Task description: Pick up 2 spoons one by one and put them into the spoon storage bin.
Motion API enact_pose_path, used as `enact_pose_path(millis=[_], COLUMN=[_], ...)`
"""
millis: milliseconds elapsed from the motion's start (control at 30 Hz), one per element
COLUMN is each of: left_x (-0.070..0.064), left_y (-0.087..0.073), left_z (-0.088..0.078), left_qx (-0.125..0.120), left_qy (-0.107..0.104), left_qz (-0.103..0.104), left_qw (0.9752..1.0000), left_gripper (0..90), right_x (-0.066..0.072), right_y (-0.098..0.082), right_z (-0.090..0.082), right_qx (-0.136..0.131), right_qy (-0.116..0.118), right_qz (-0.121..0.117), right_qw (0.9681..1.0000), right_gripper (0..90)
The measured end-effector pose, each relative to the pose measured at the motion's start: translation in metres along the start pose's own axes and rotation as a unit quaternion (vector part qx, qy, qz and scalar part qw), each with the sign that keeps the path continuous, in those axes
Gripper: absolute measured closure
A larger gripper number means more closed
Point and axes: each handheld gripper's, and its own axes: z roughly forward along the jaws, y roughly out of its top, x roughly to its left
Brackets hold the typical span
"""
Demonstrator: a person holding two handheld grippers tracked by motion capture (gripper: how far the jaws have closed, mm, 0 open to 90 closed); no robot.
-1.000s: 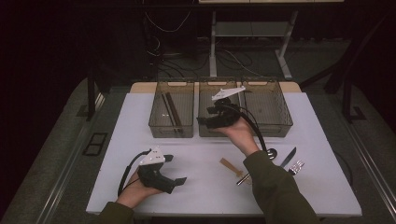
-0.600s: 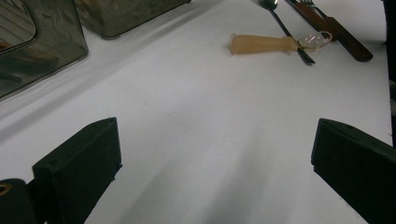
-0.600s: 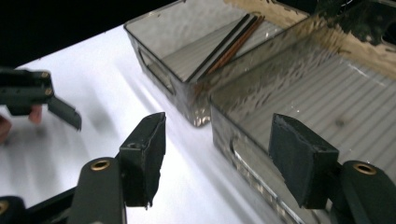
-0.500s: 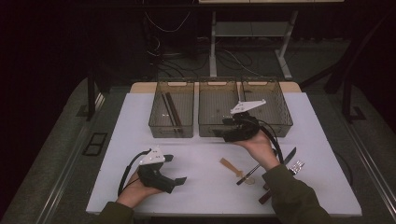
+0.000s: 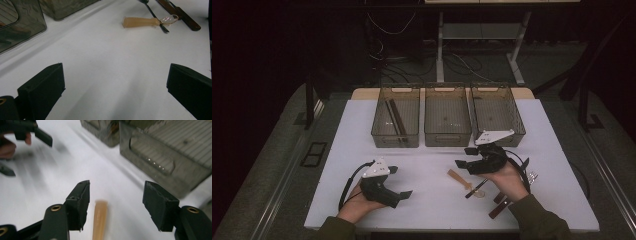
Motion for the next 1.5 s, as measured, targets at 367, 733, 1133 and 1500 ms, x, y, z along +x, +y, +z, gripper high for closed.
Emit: enact_pose_path(millis=[367,733,1133,1500], left_x=[-0.001,-0.002,-0.001,-0.001], left_y=[0.000,0.001,0.000,0.002], left_z=[0.001,0.001,0.002,0.000], left_qx=[0.004,-0.003,0.010,0.004], left_qy=[0.000,0.023,0.026,0.034], left_qz=[0.003,0.001,0.005,0.002], left_qw=[1.0000,0.9997,0.9996,0.9994], left_gripper=[1.3,7.6,7.9,7.9], right_x=[0.008,0.017,0.020,0.024], right_y=[-0.016,-0.020,-0.019,-0.019], right_z=[0.014,0.040,0.048,0.048], right_qx=[0.044,0.100,0.118,0.121], right_qy=[0.001,0.001,-0.010,-0.019], right_qz=[-0.023,-0.048,-0.063,-0.072], right_qw=[0.9988,0.9939,0.9910,0.9898], right_gripper=[45.8,56.3,67.2,72.5])
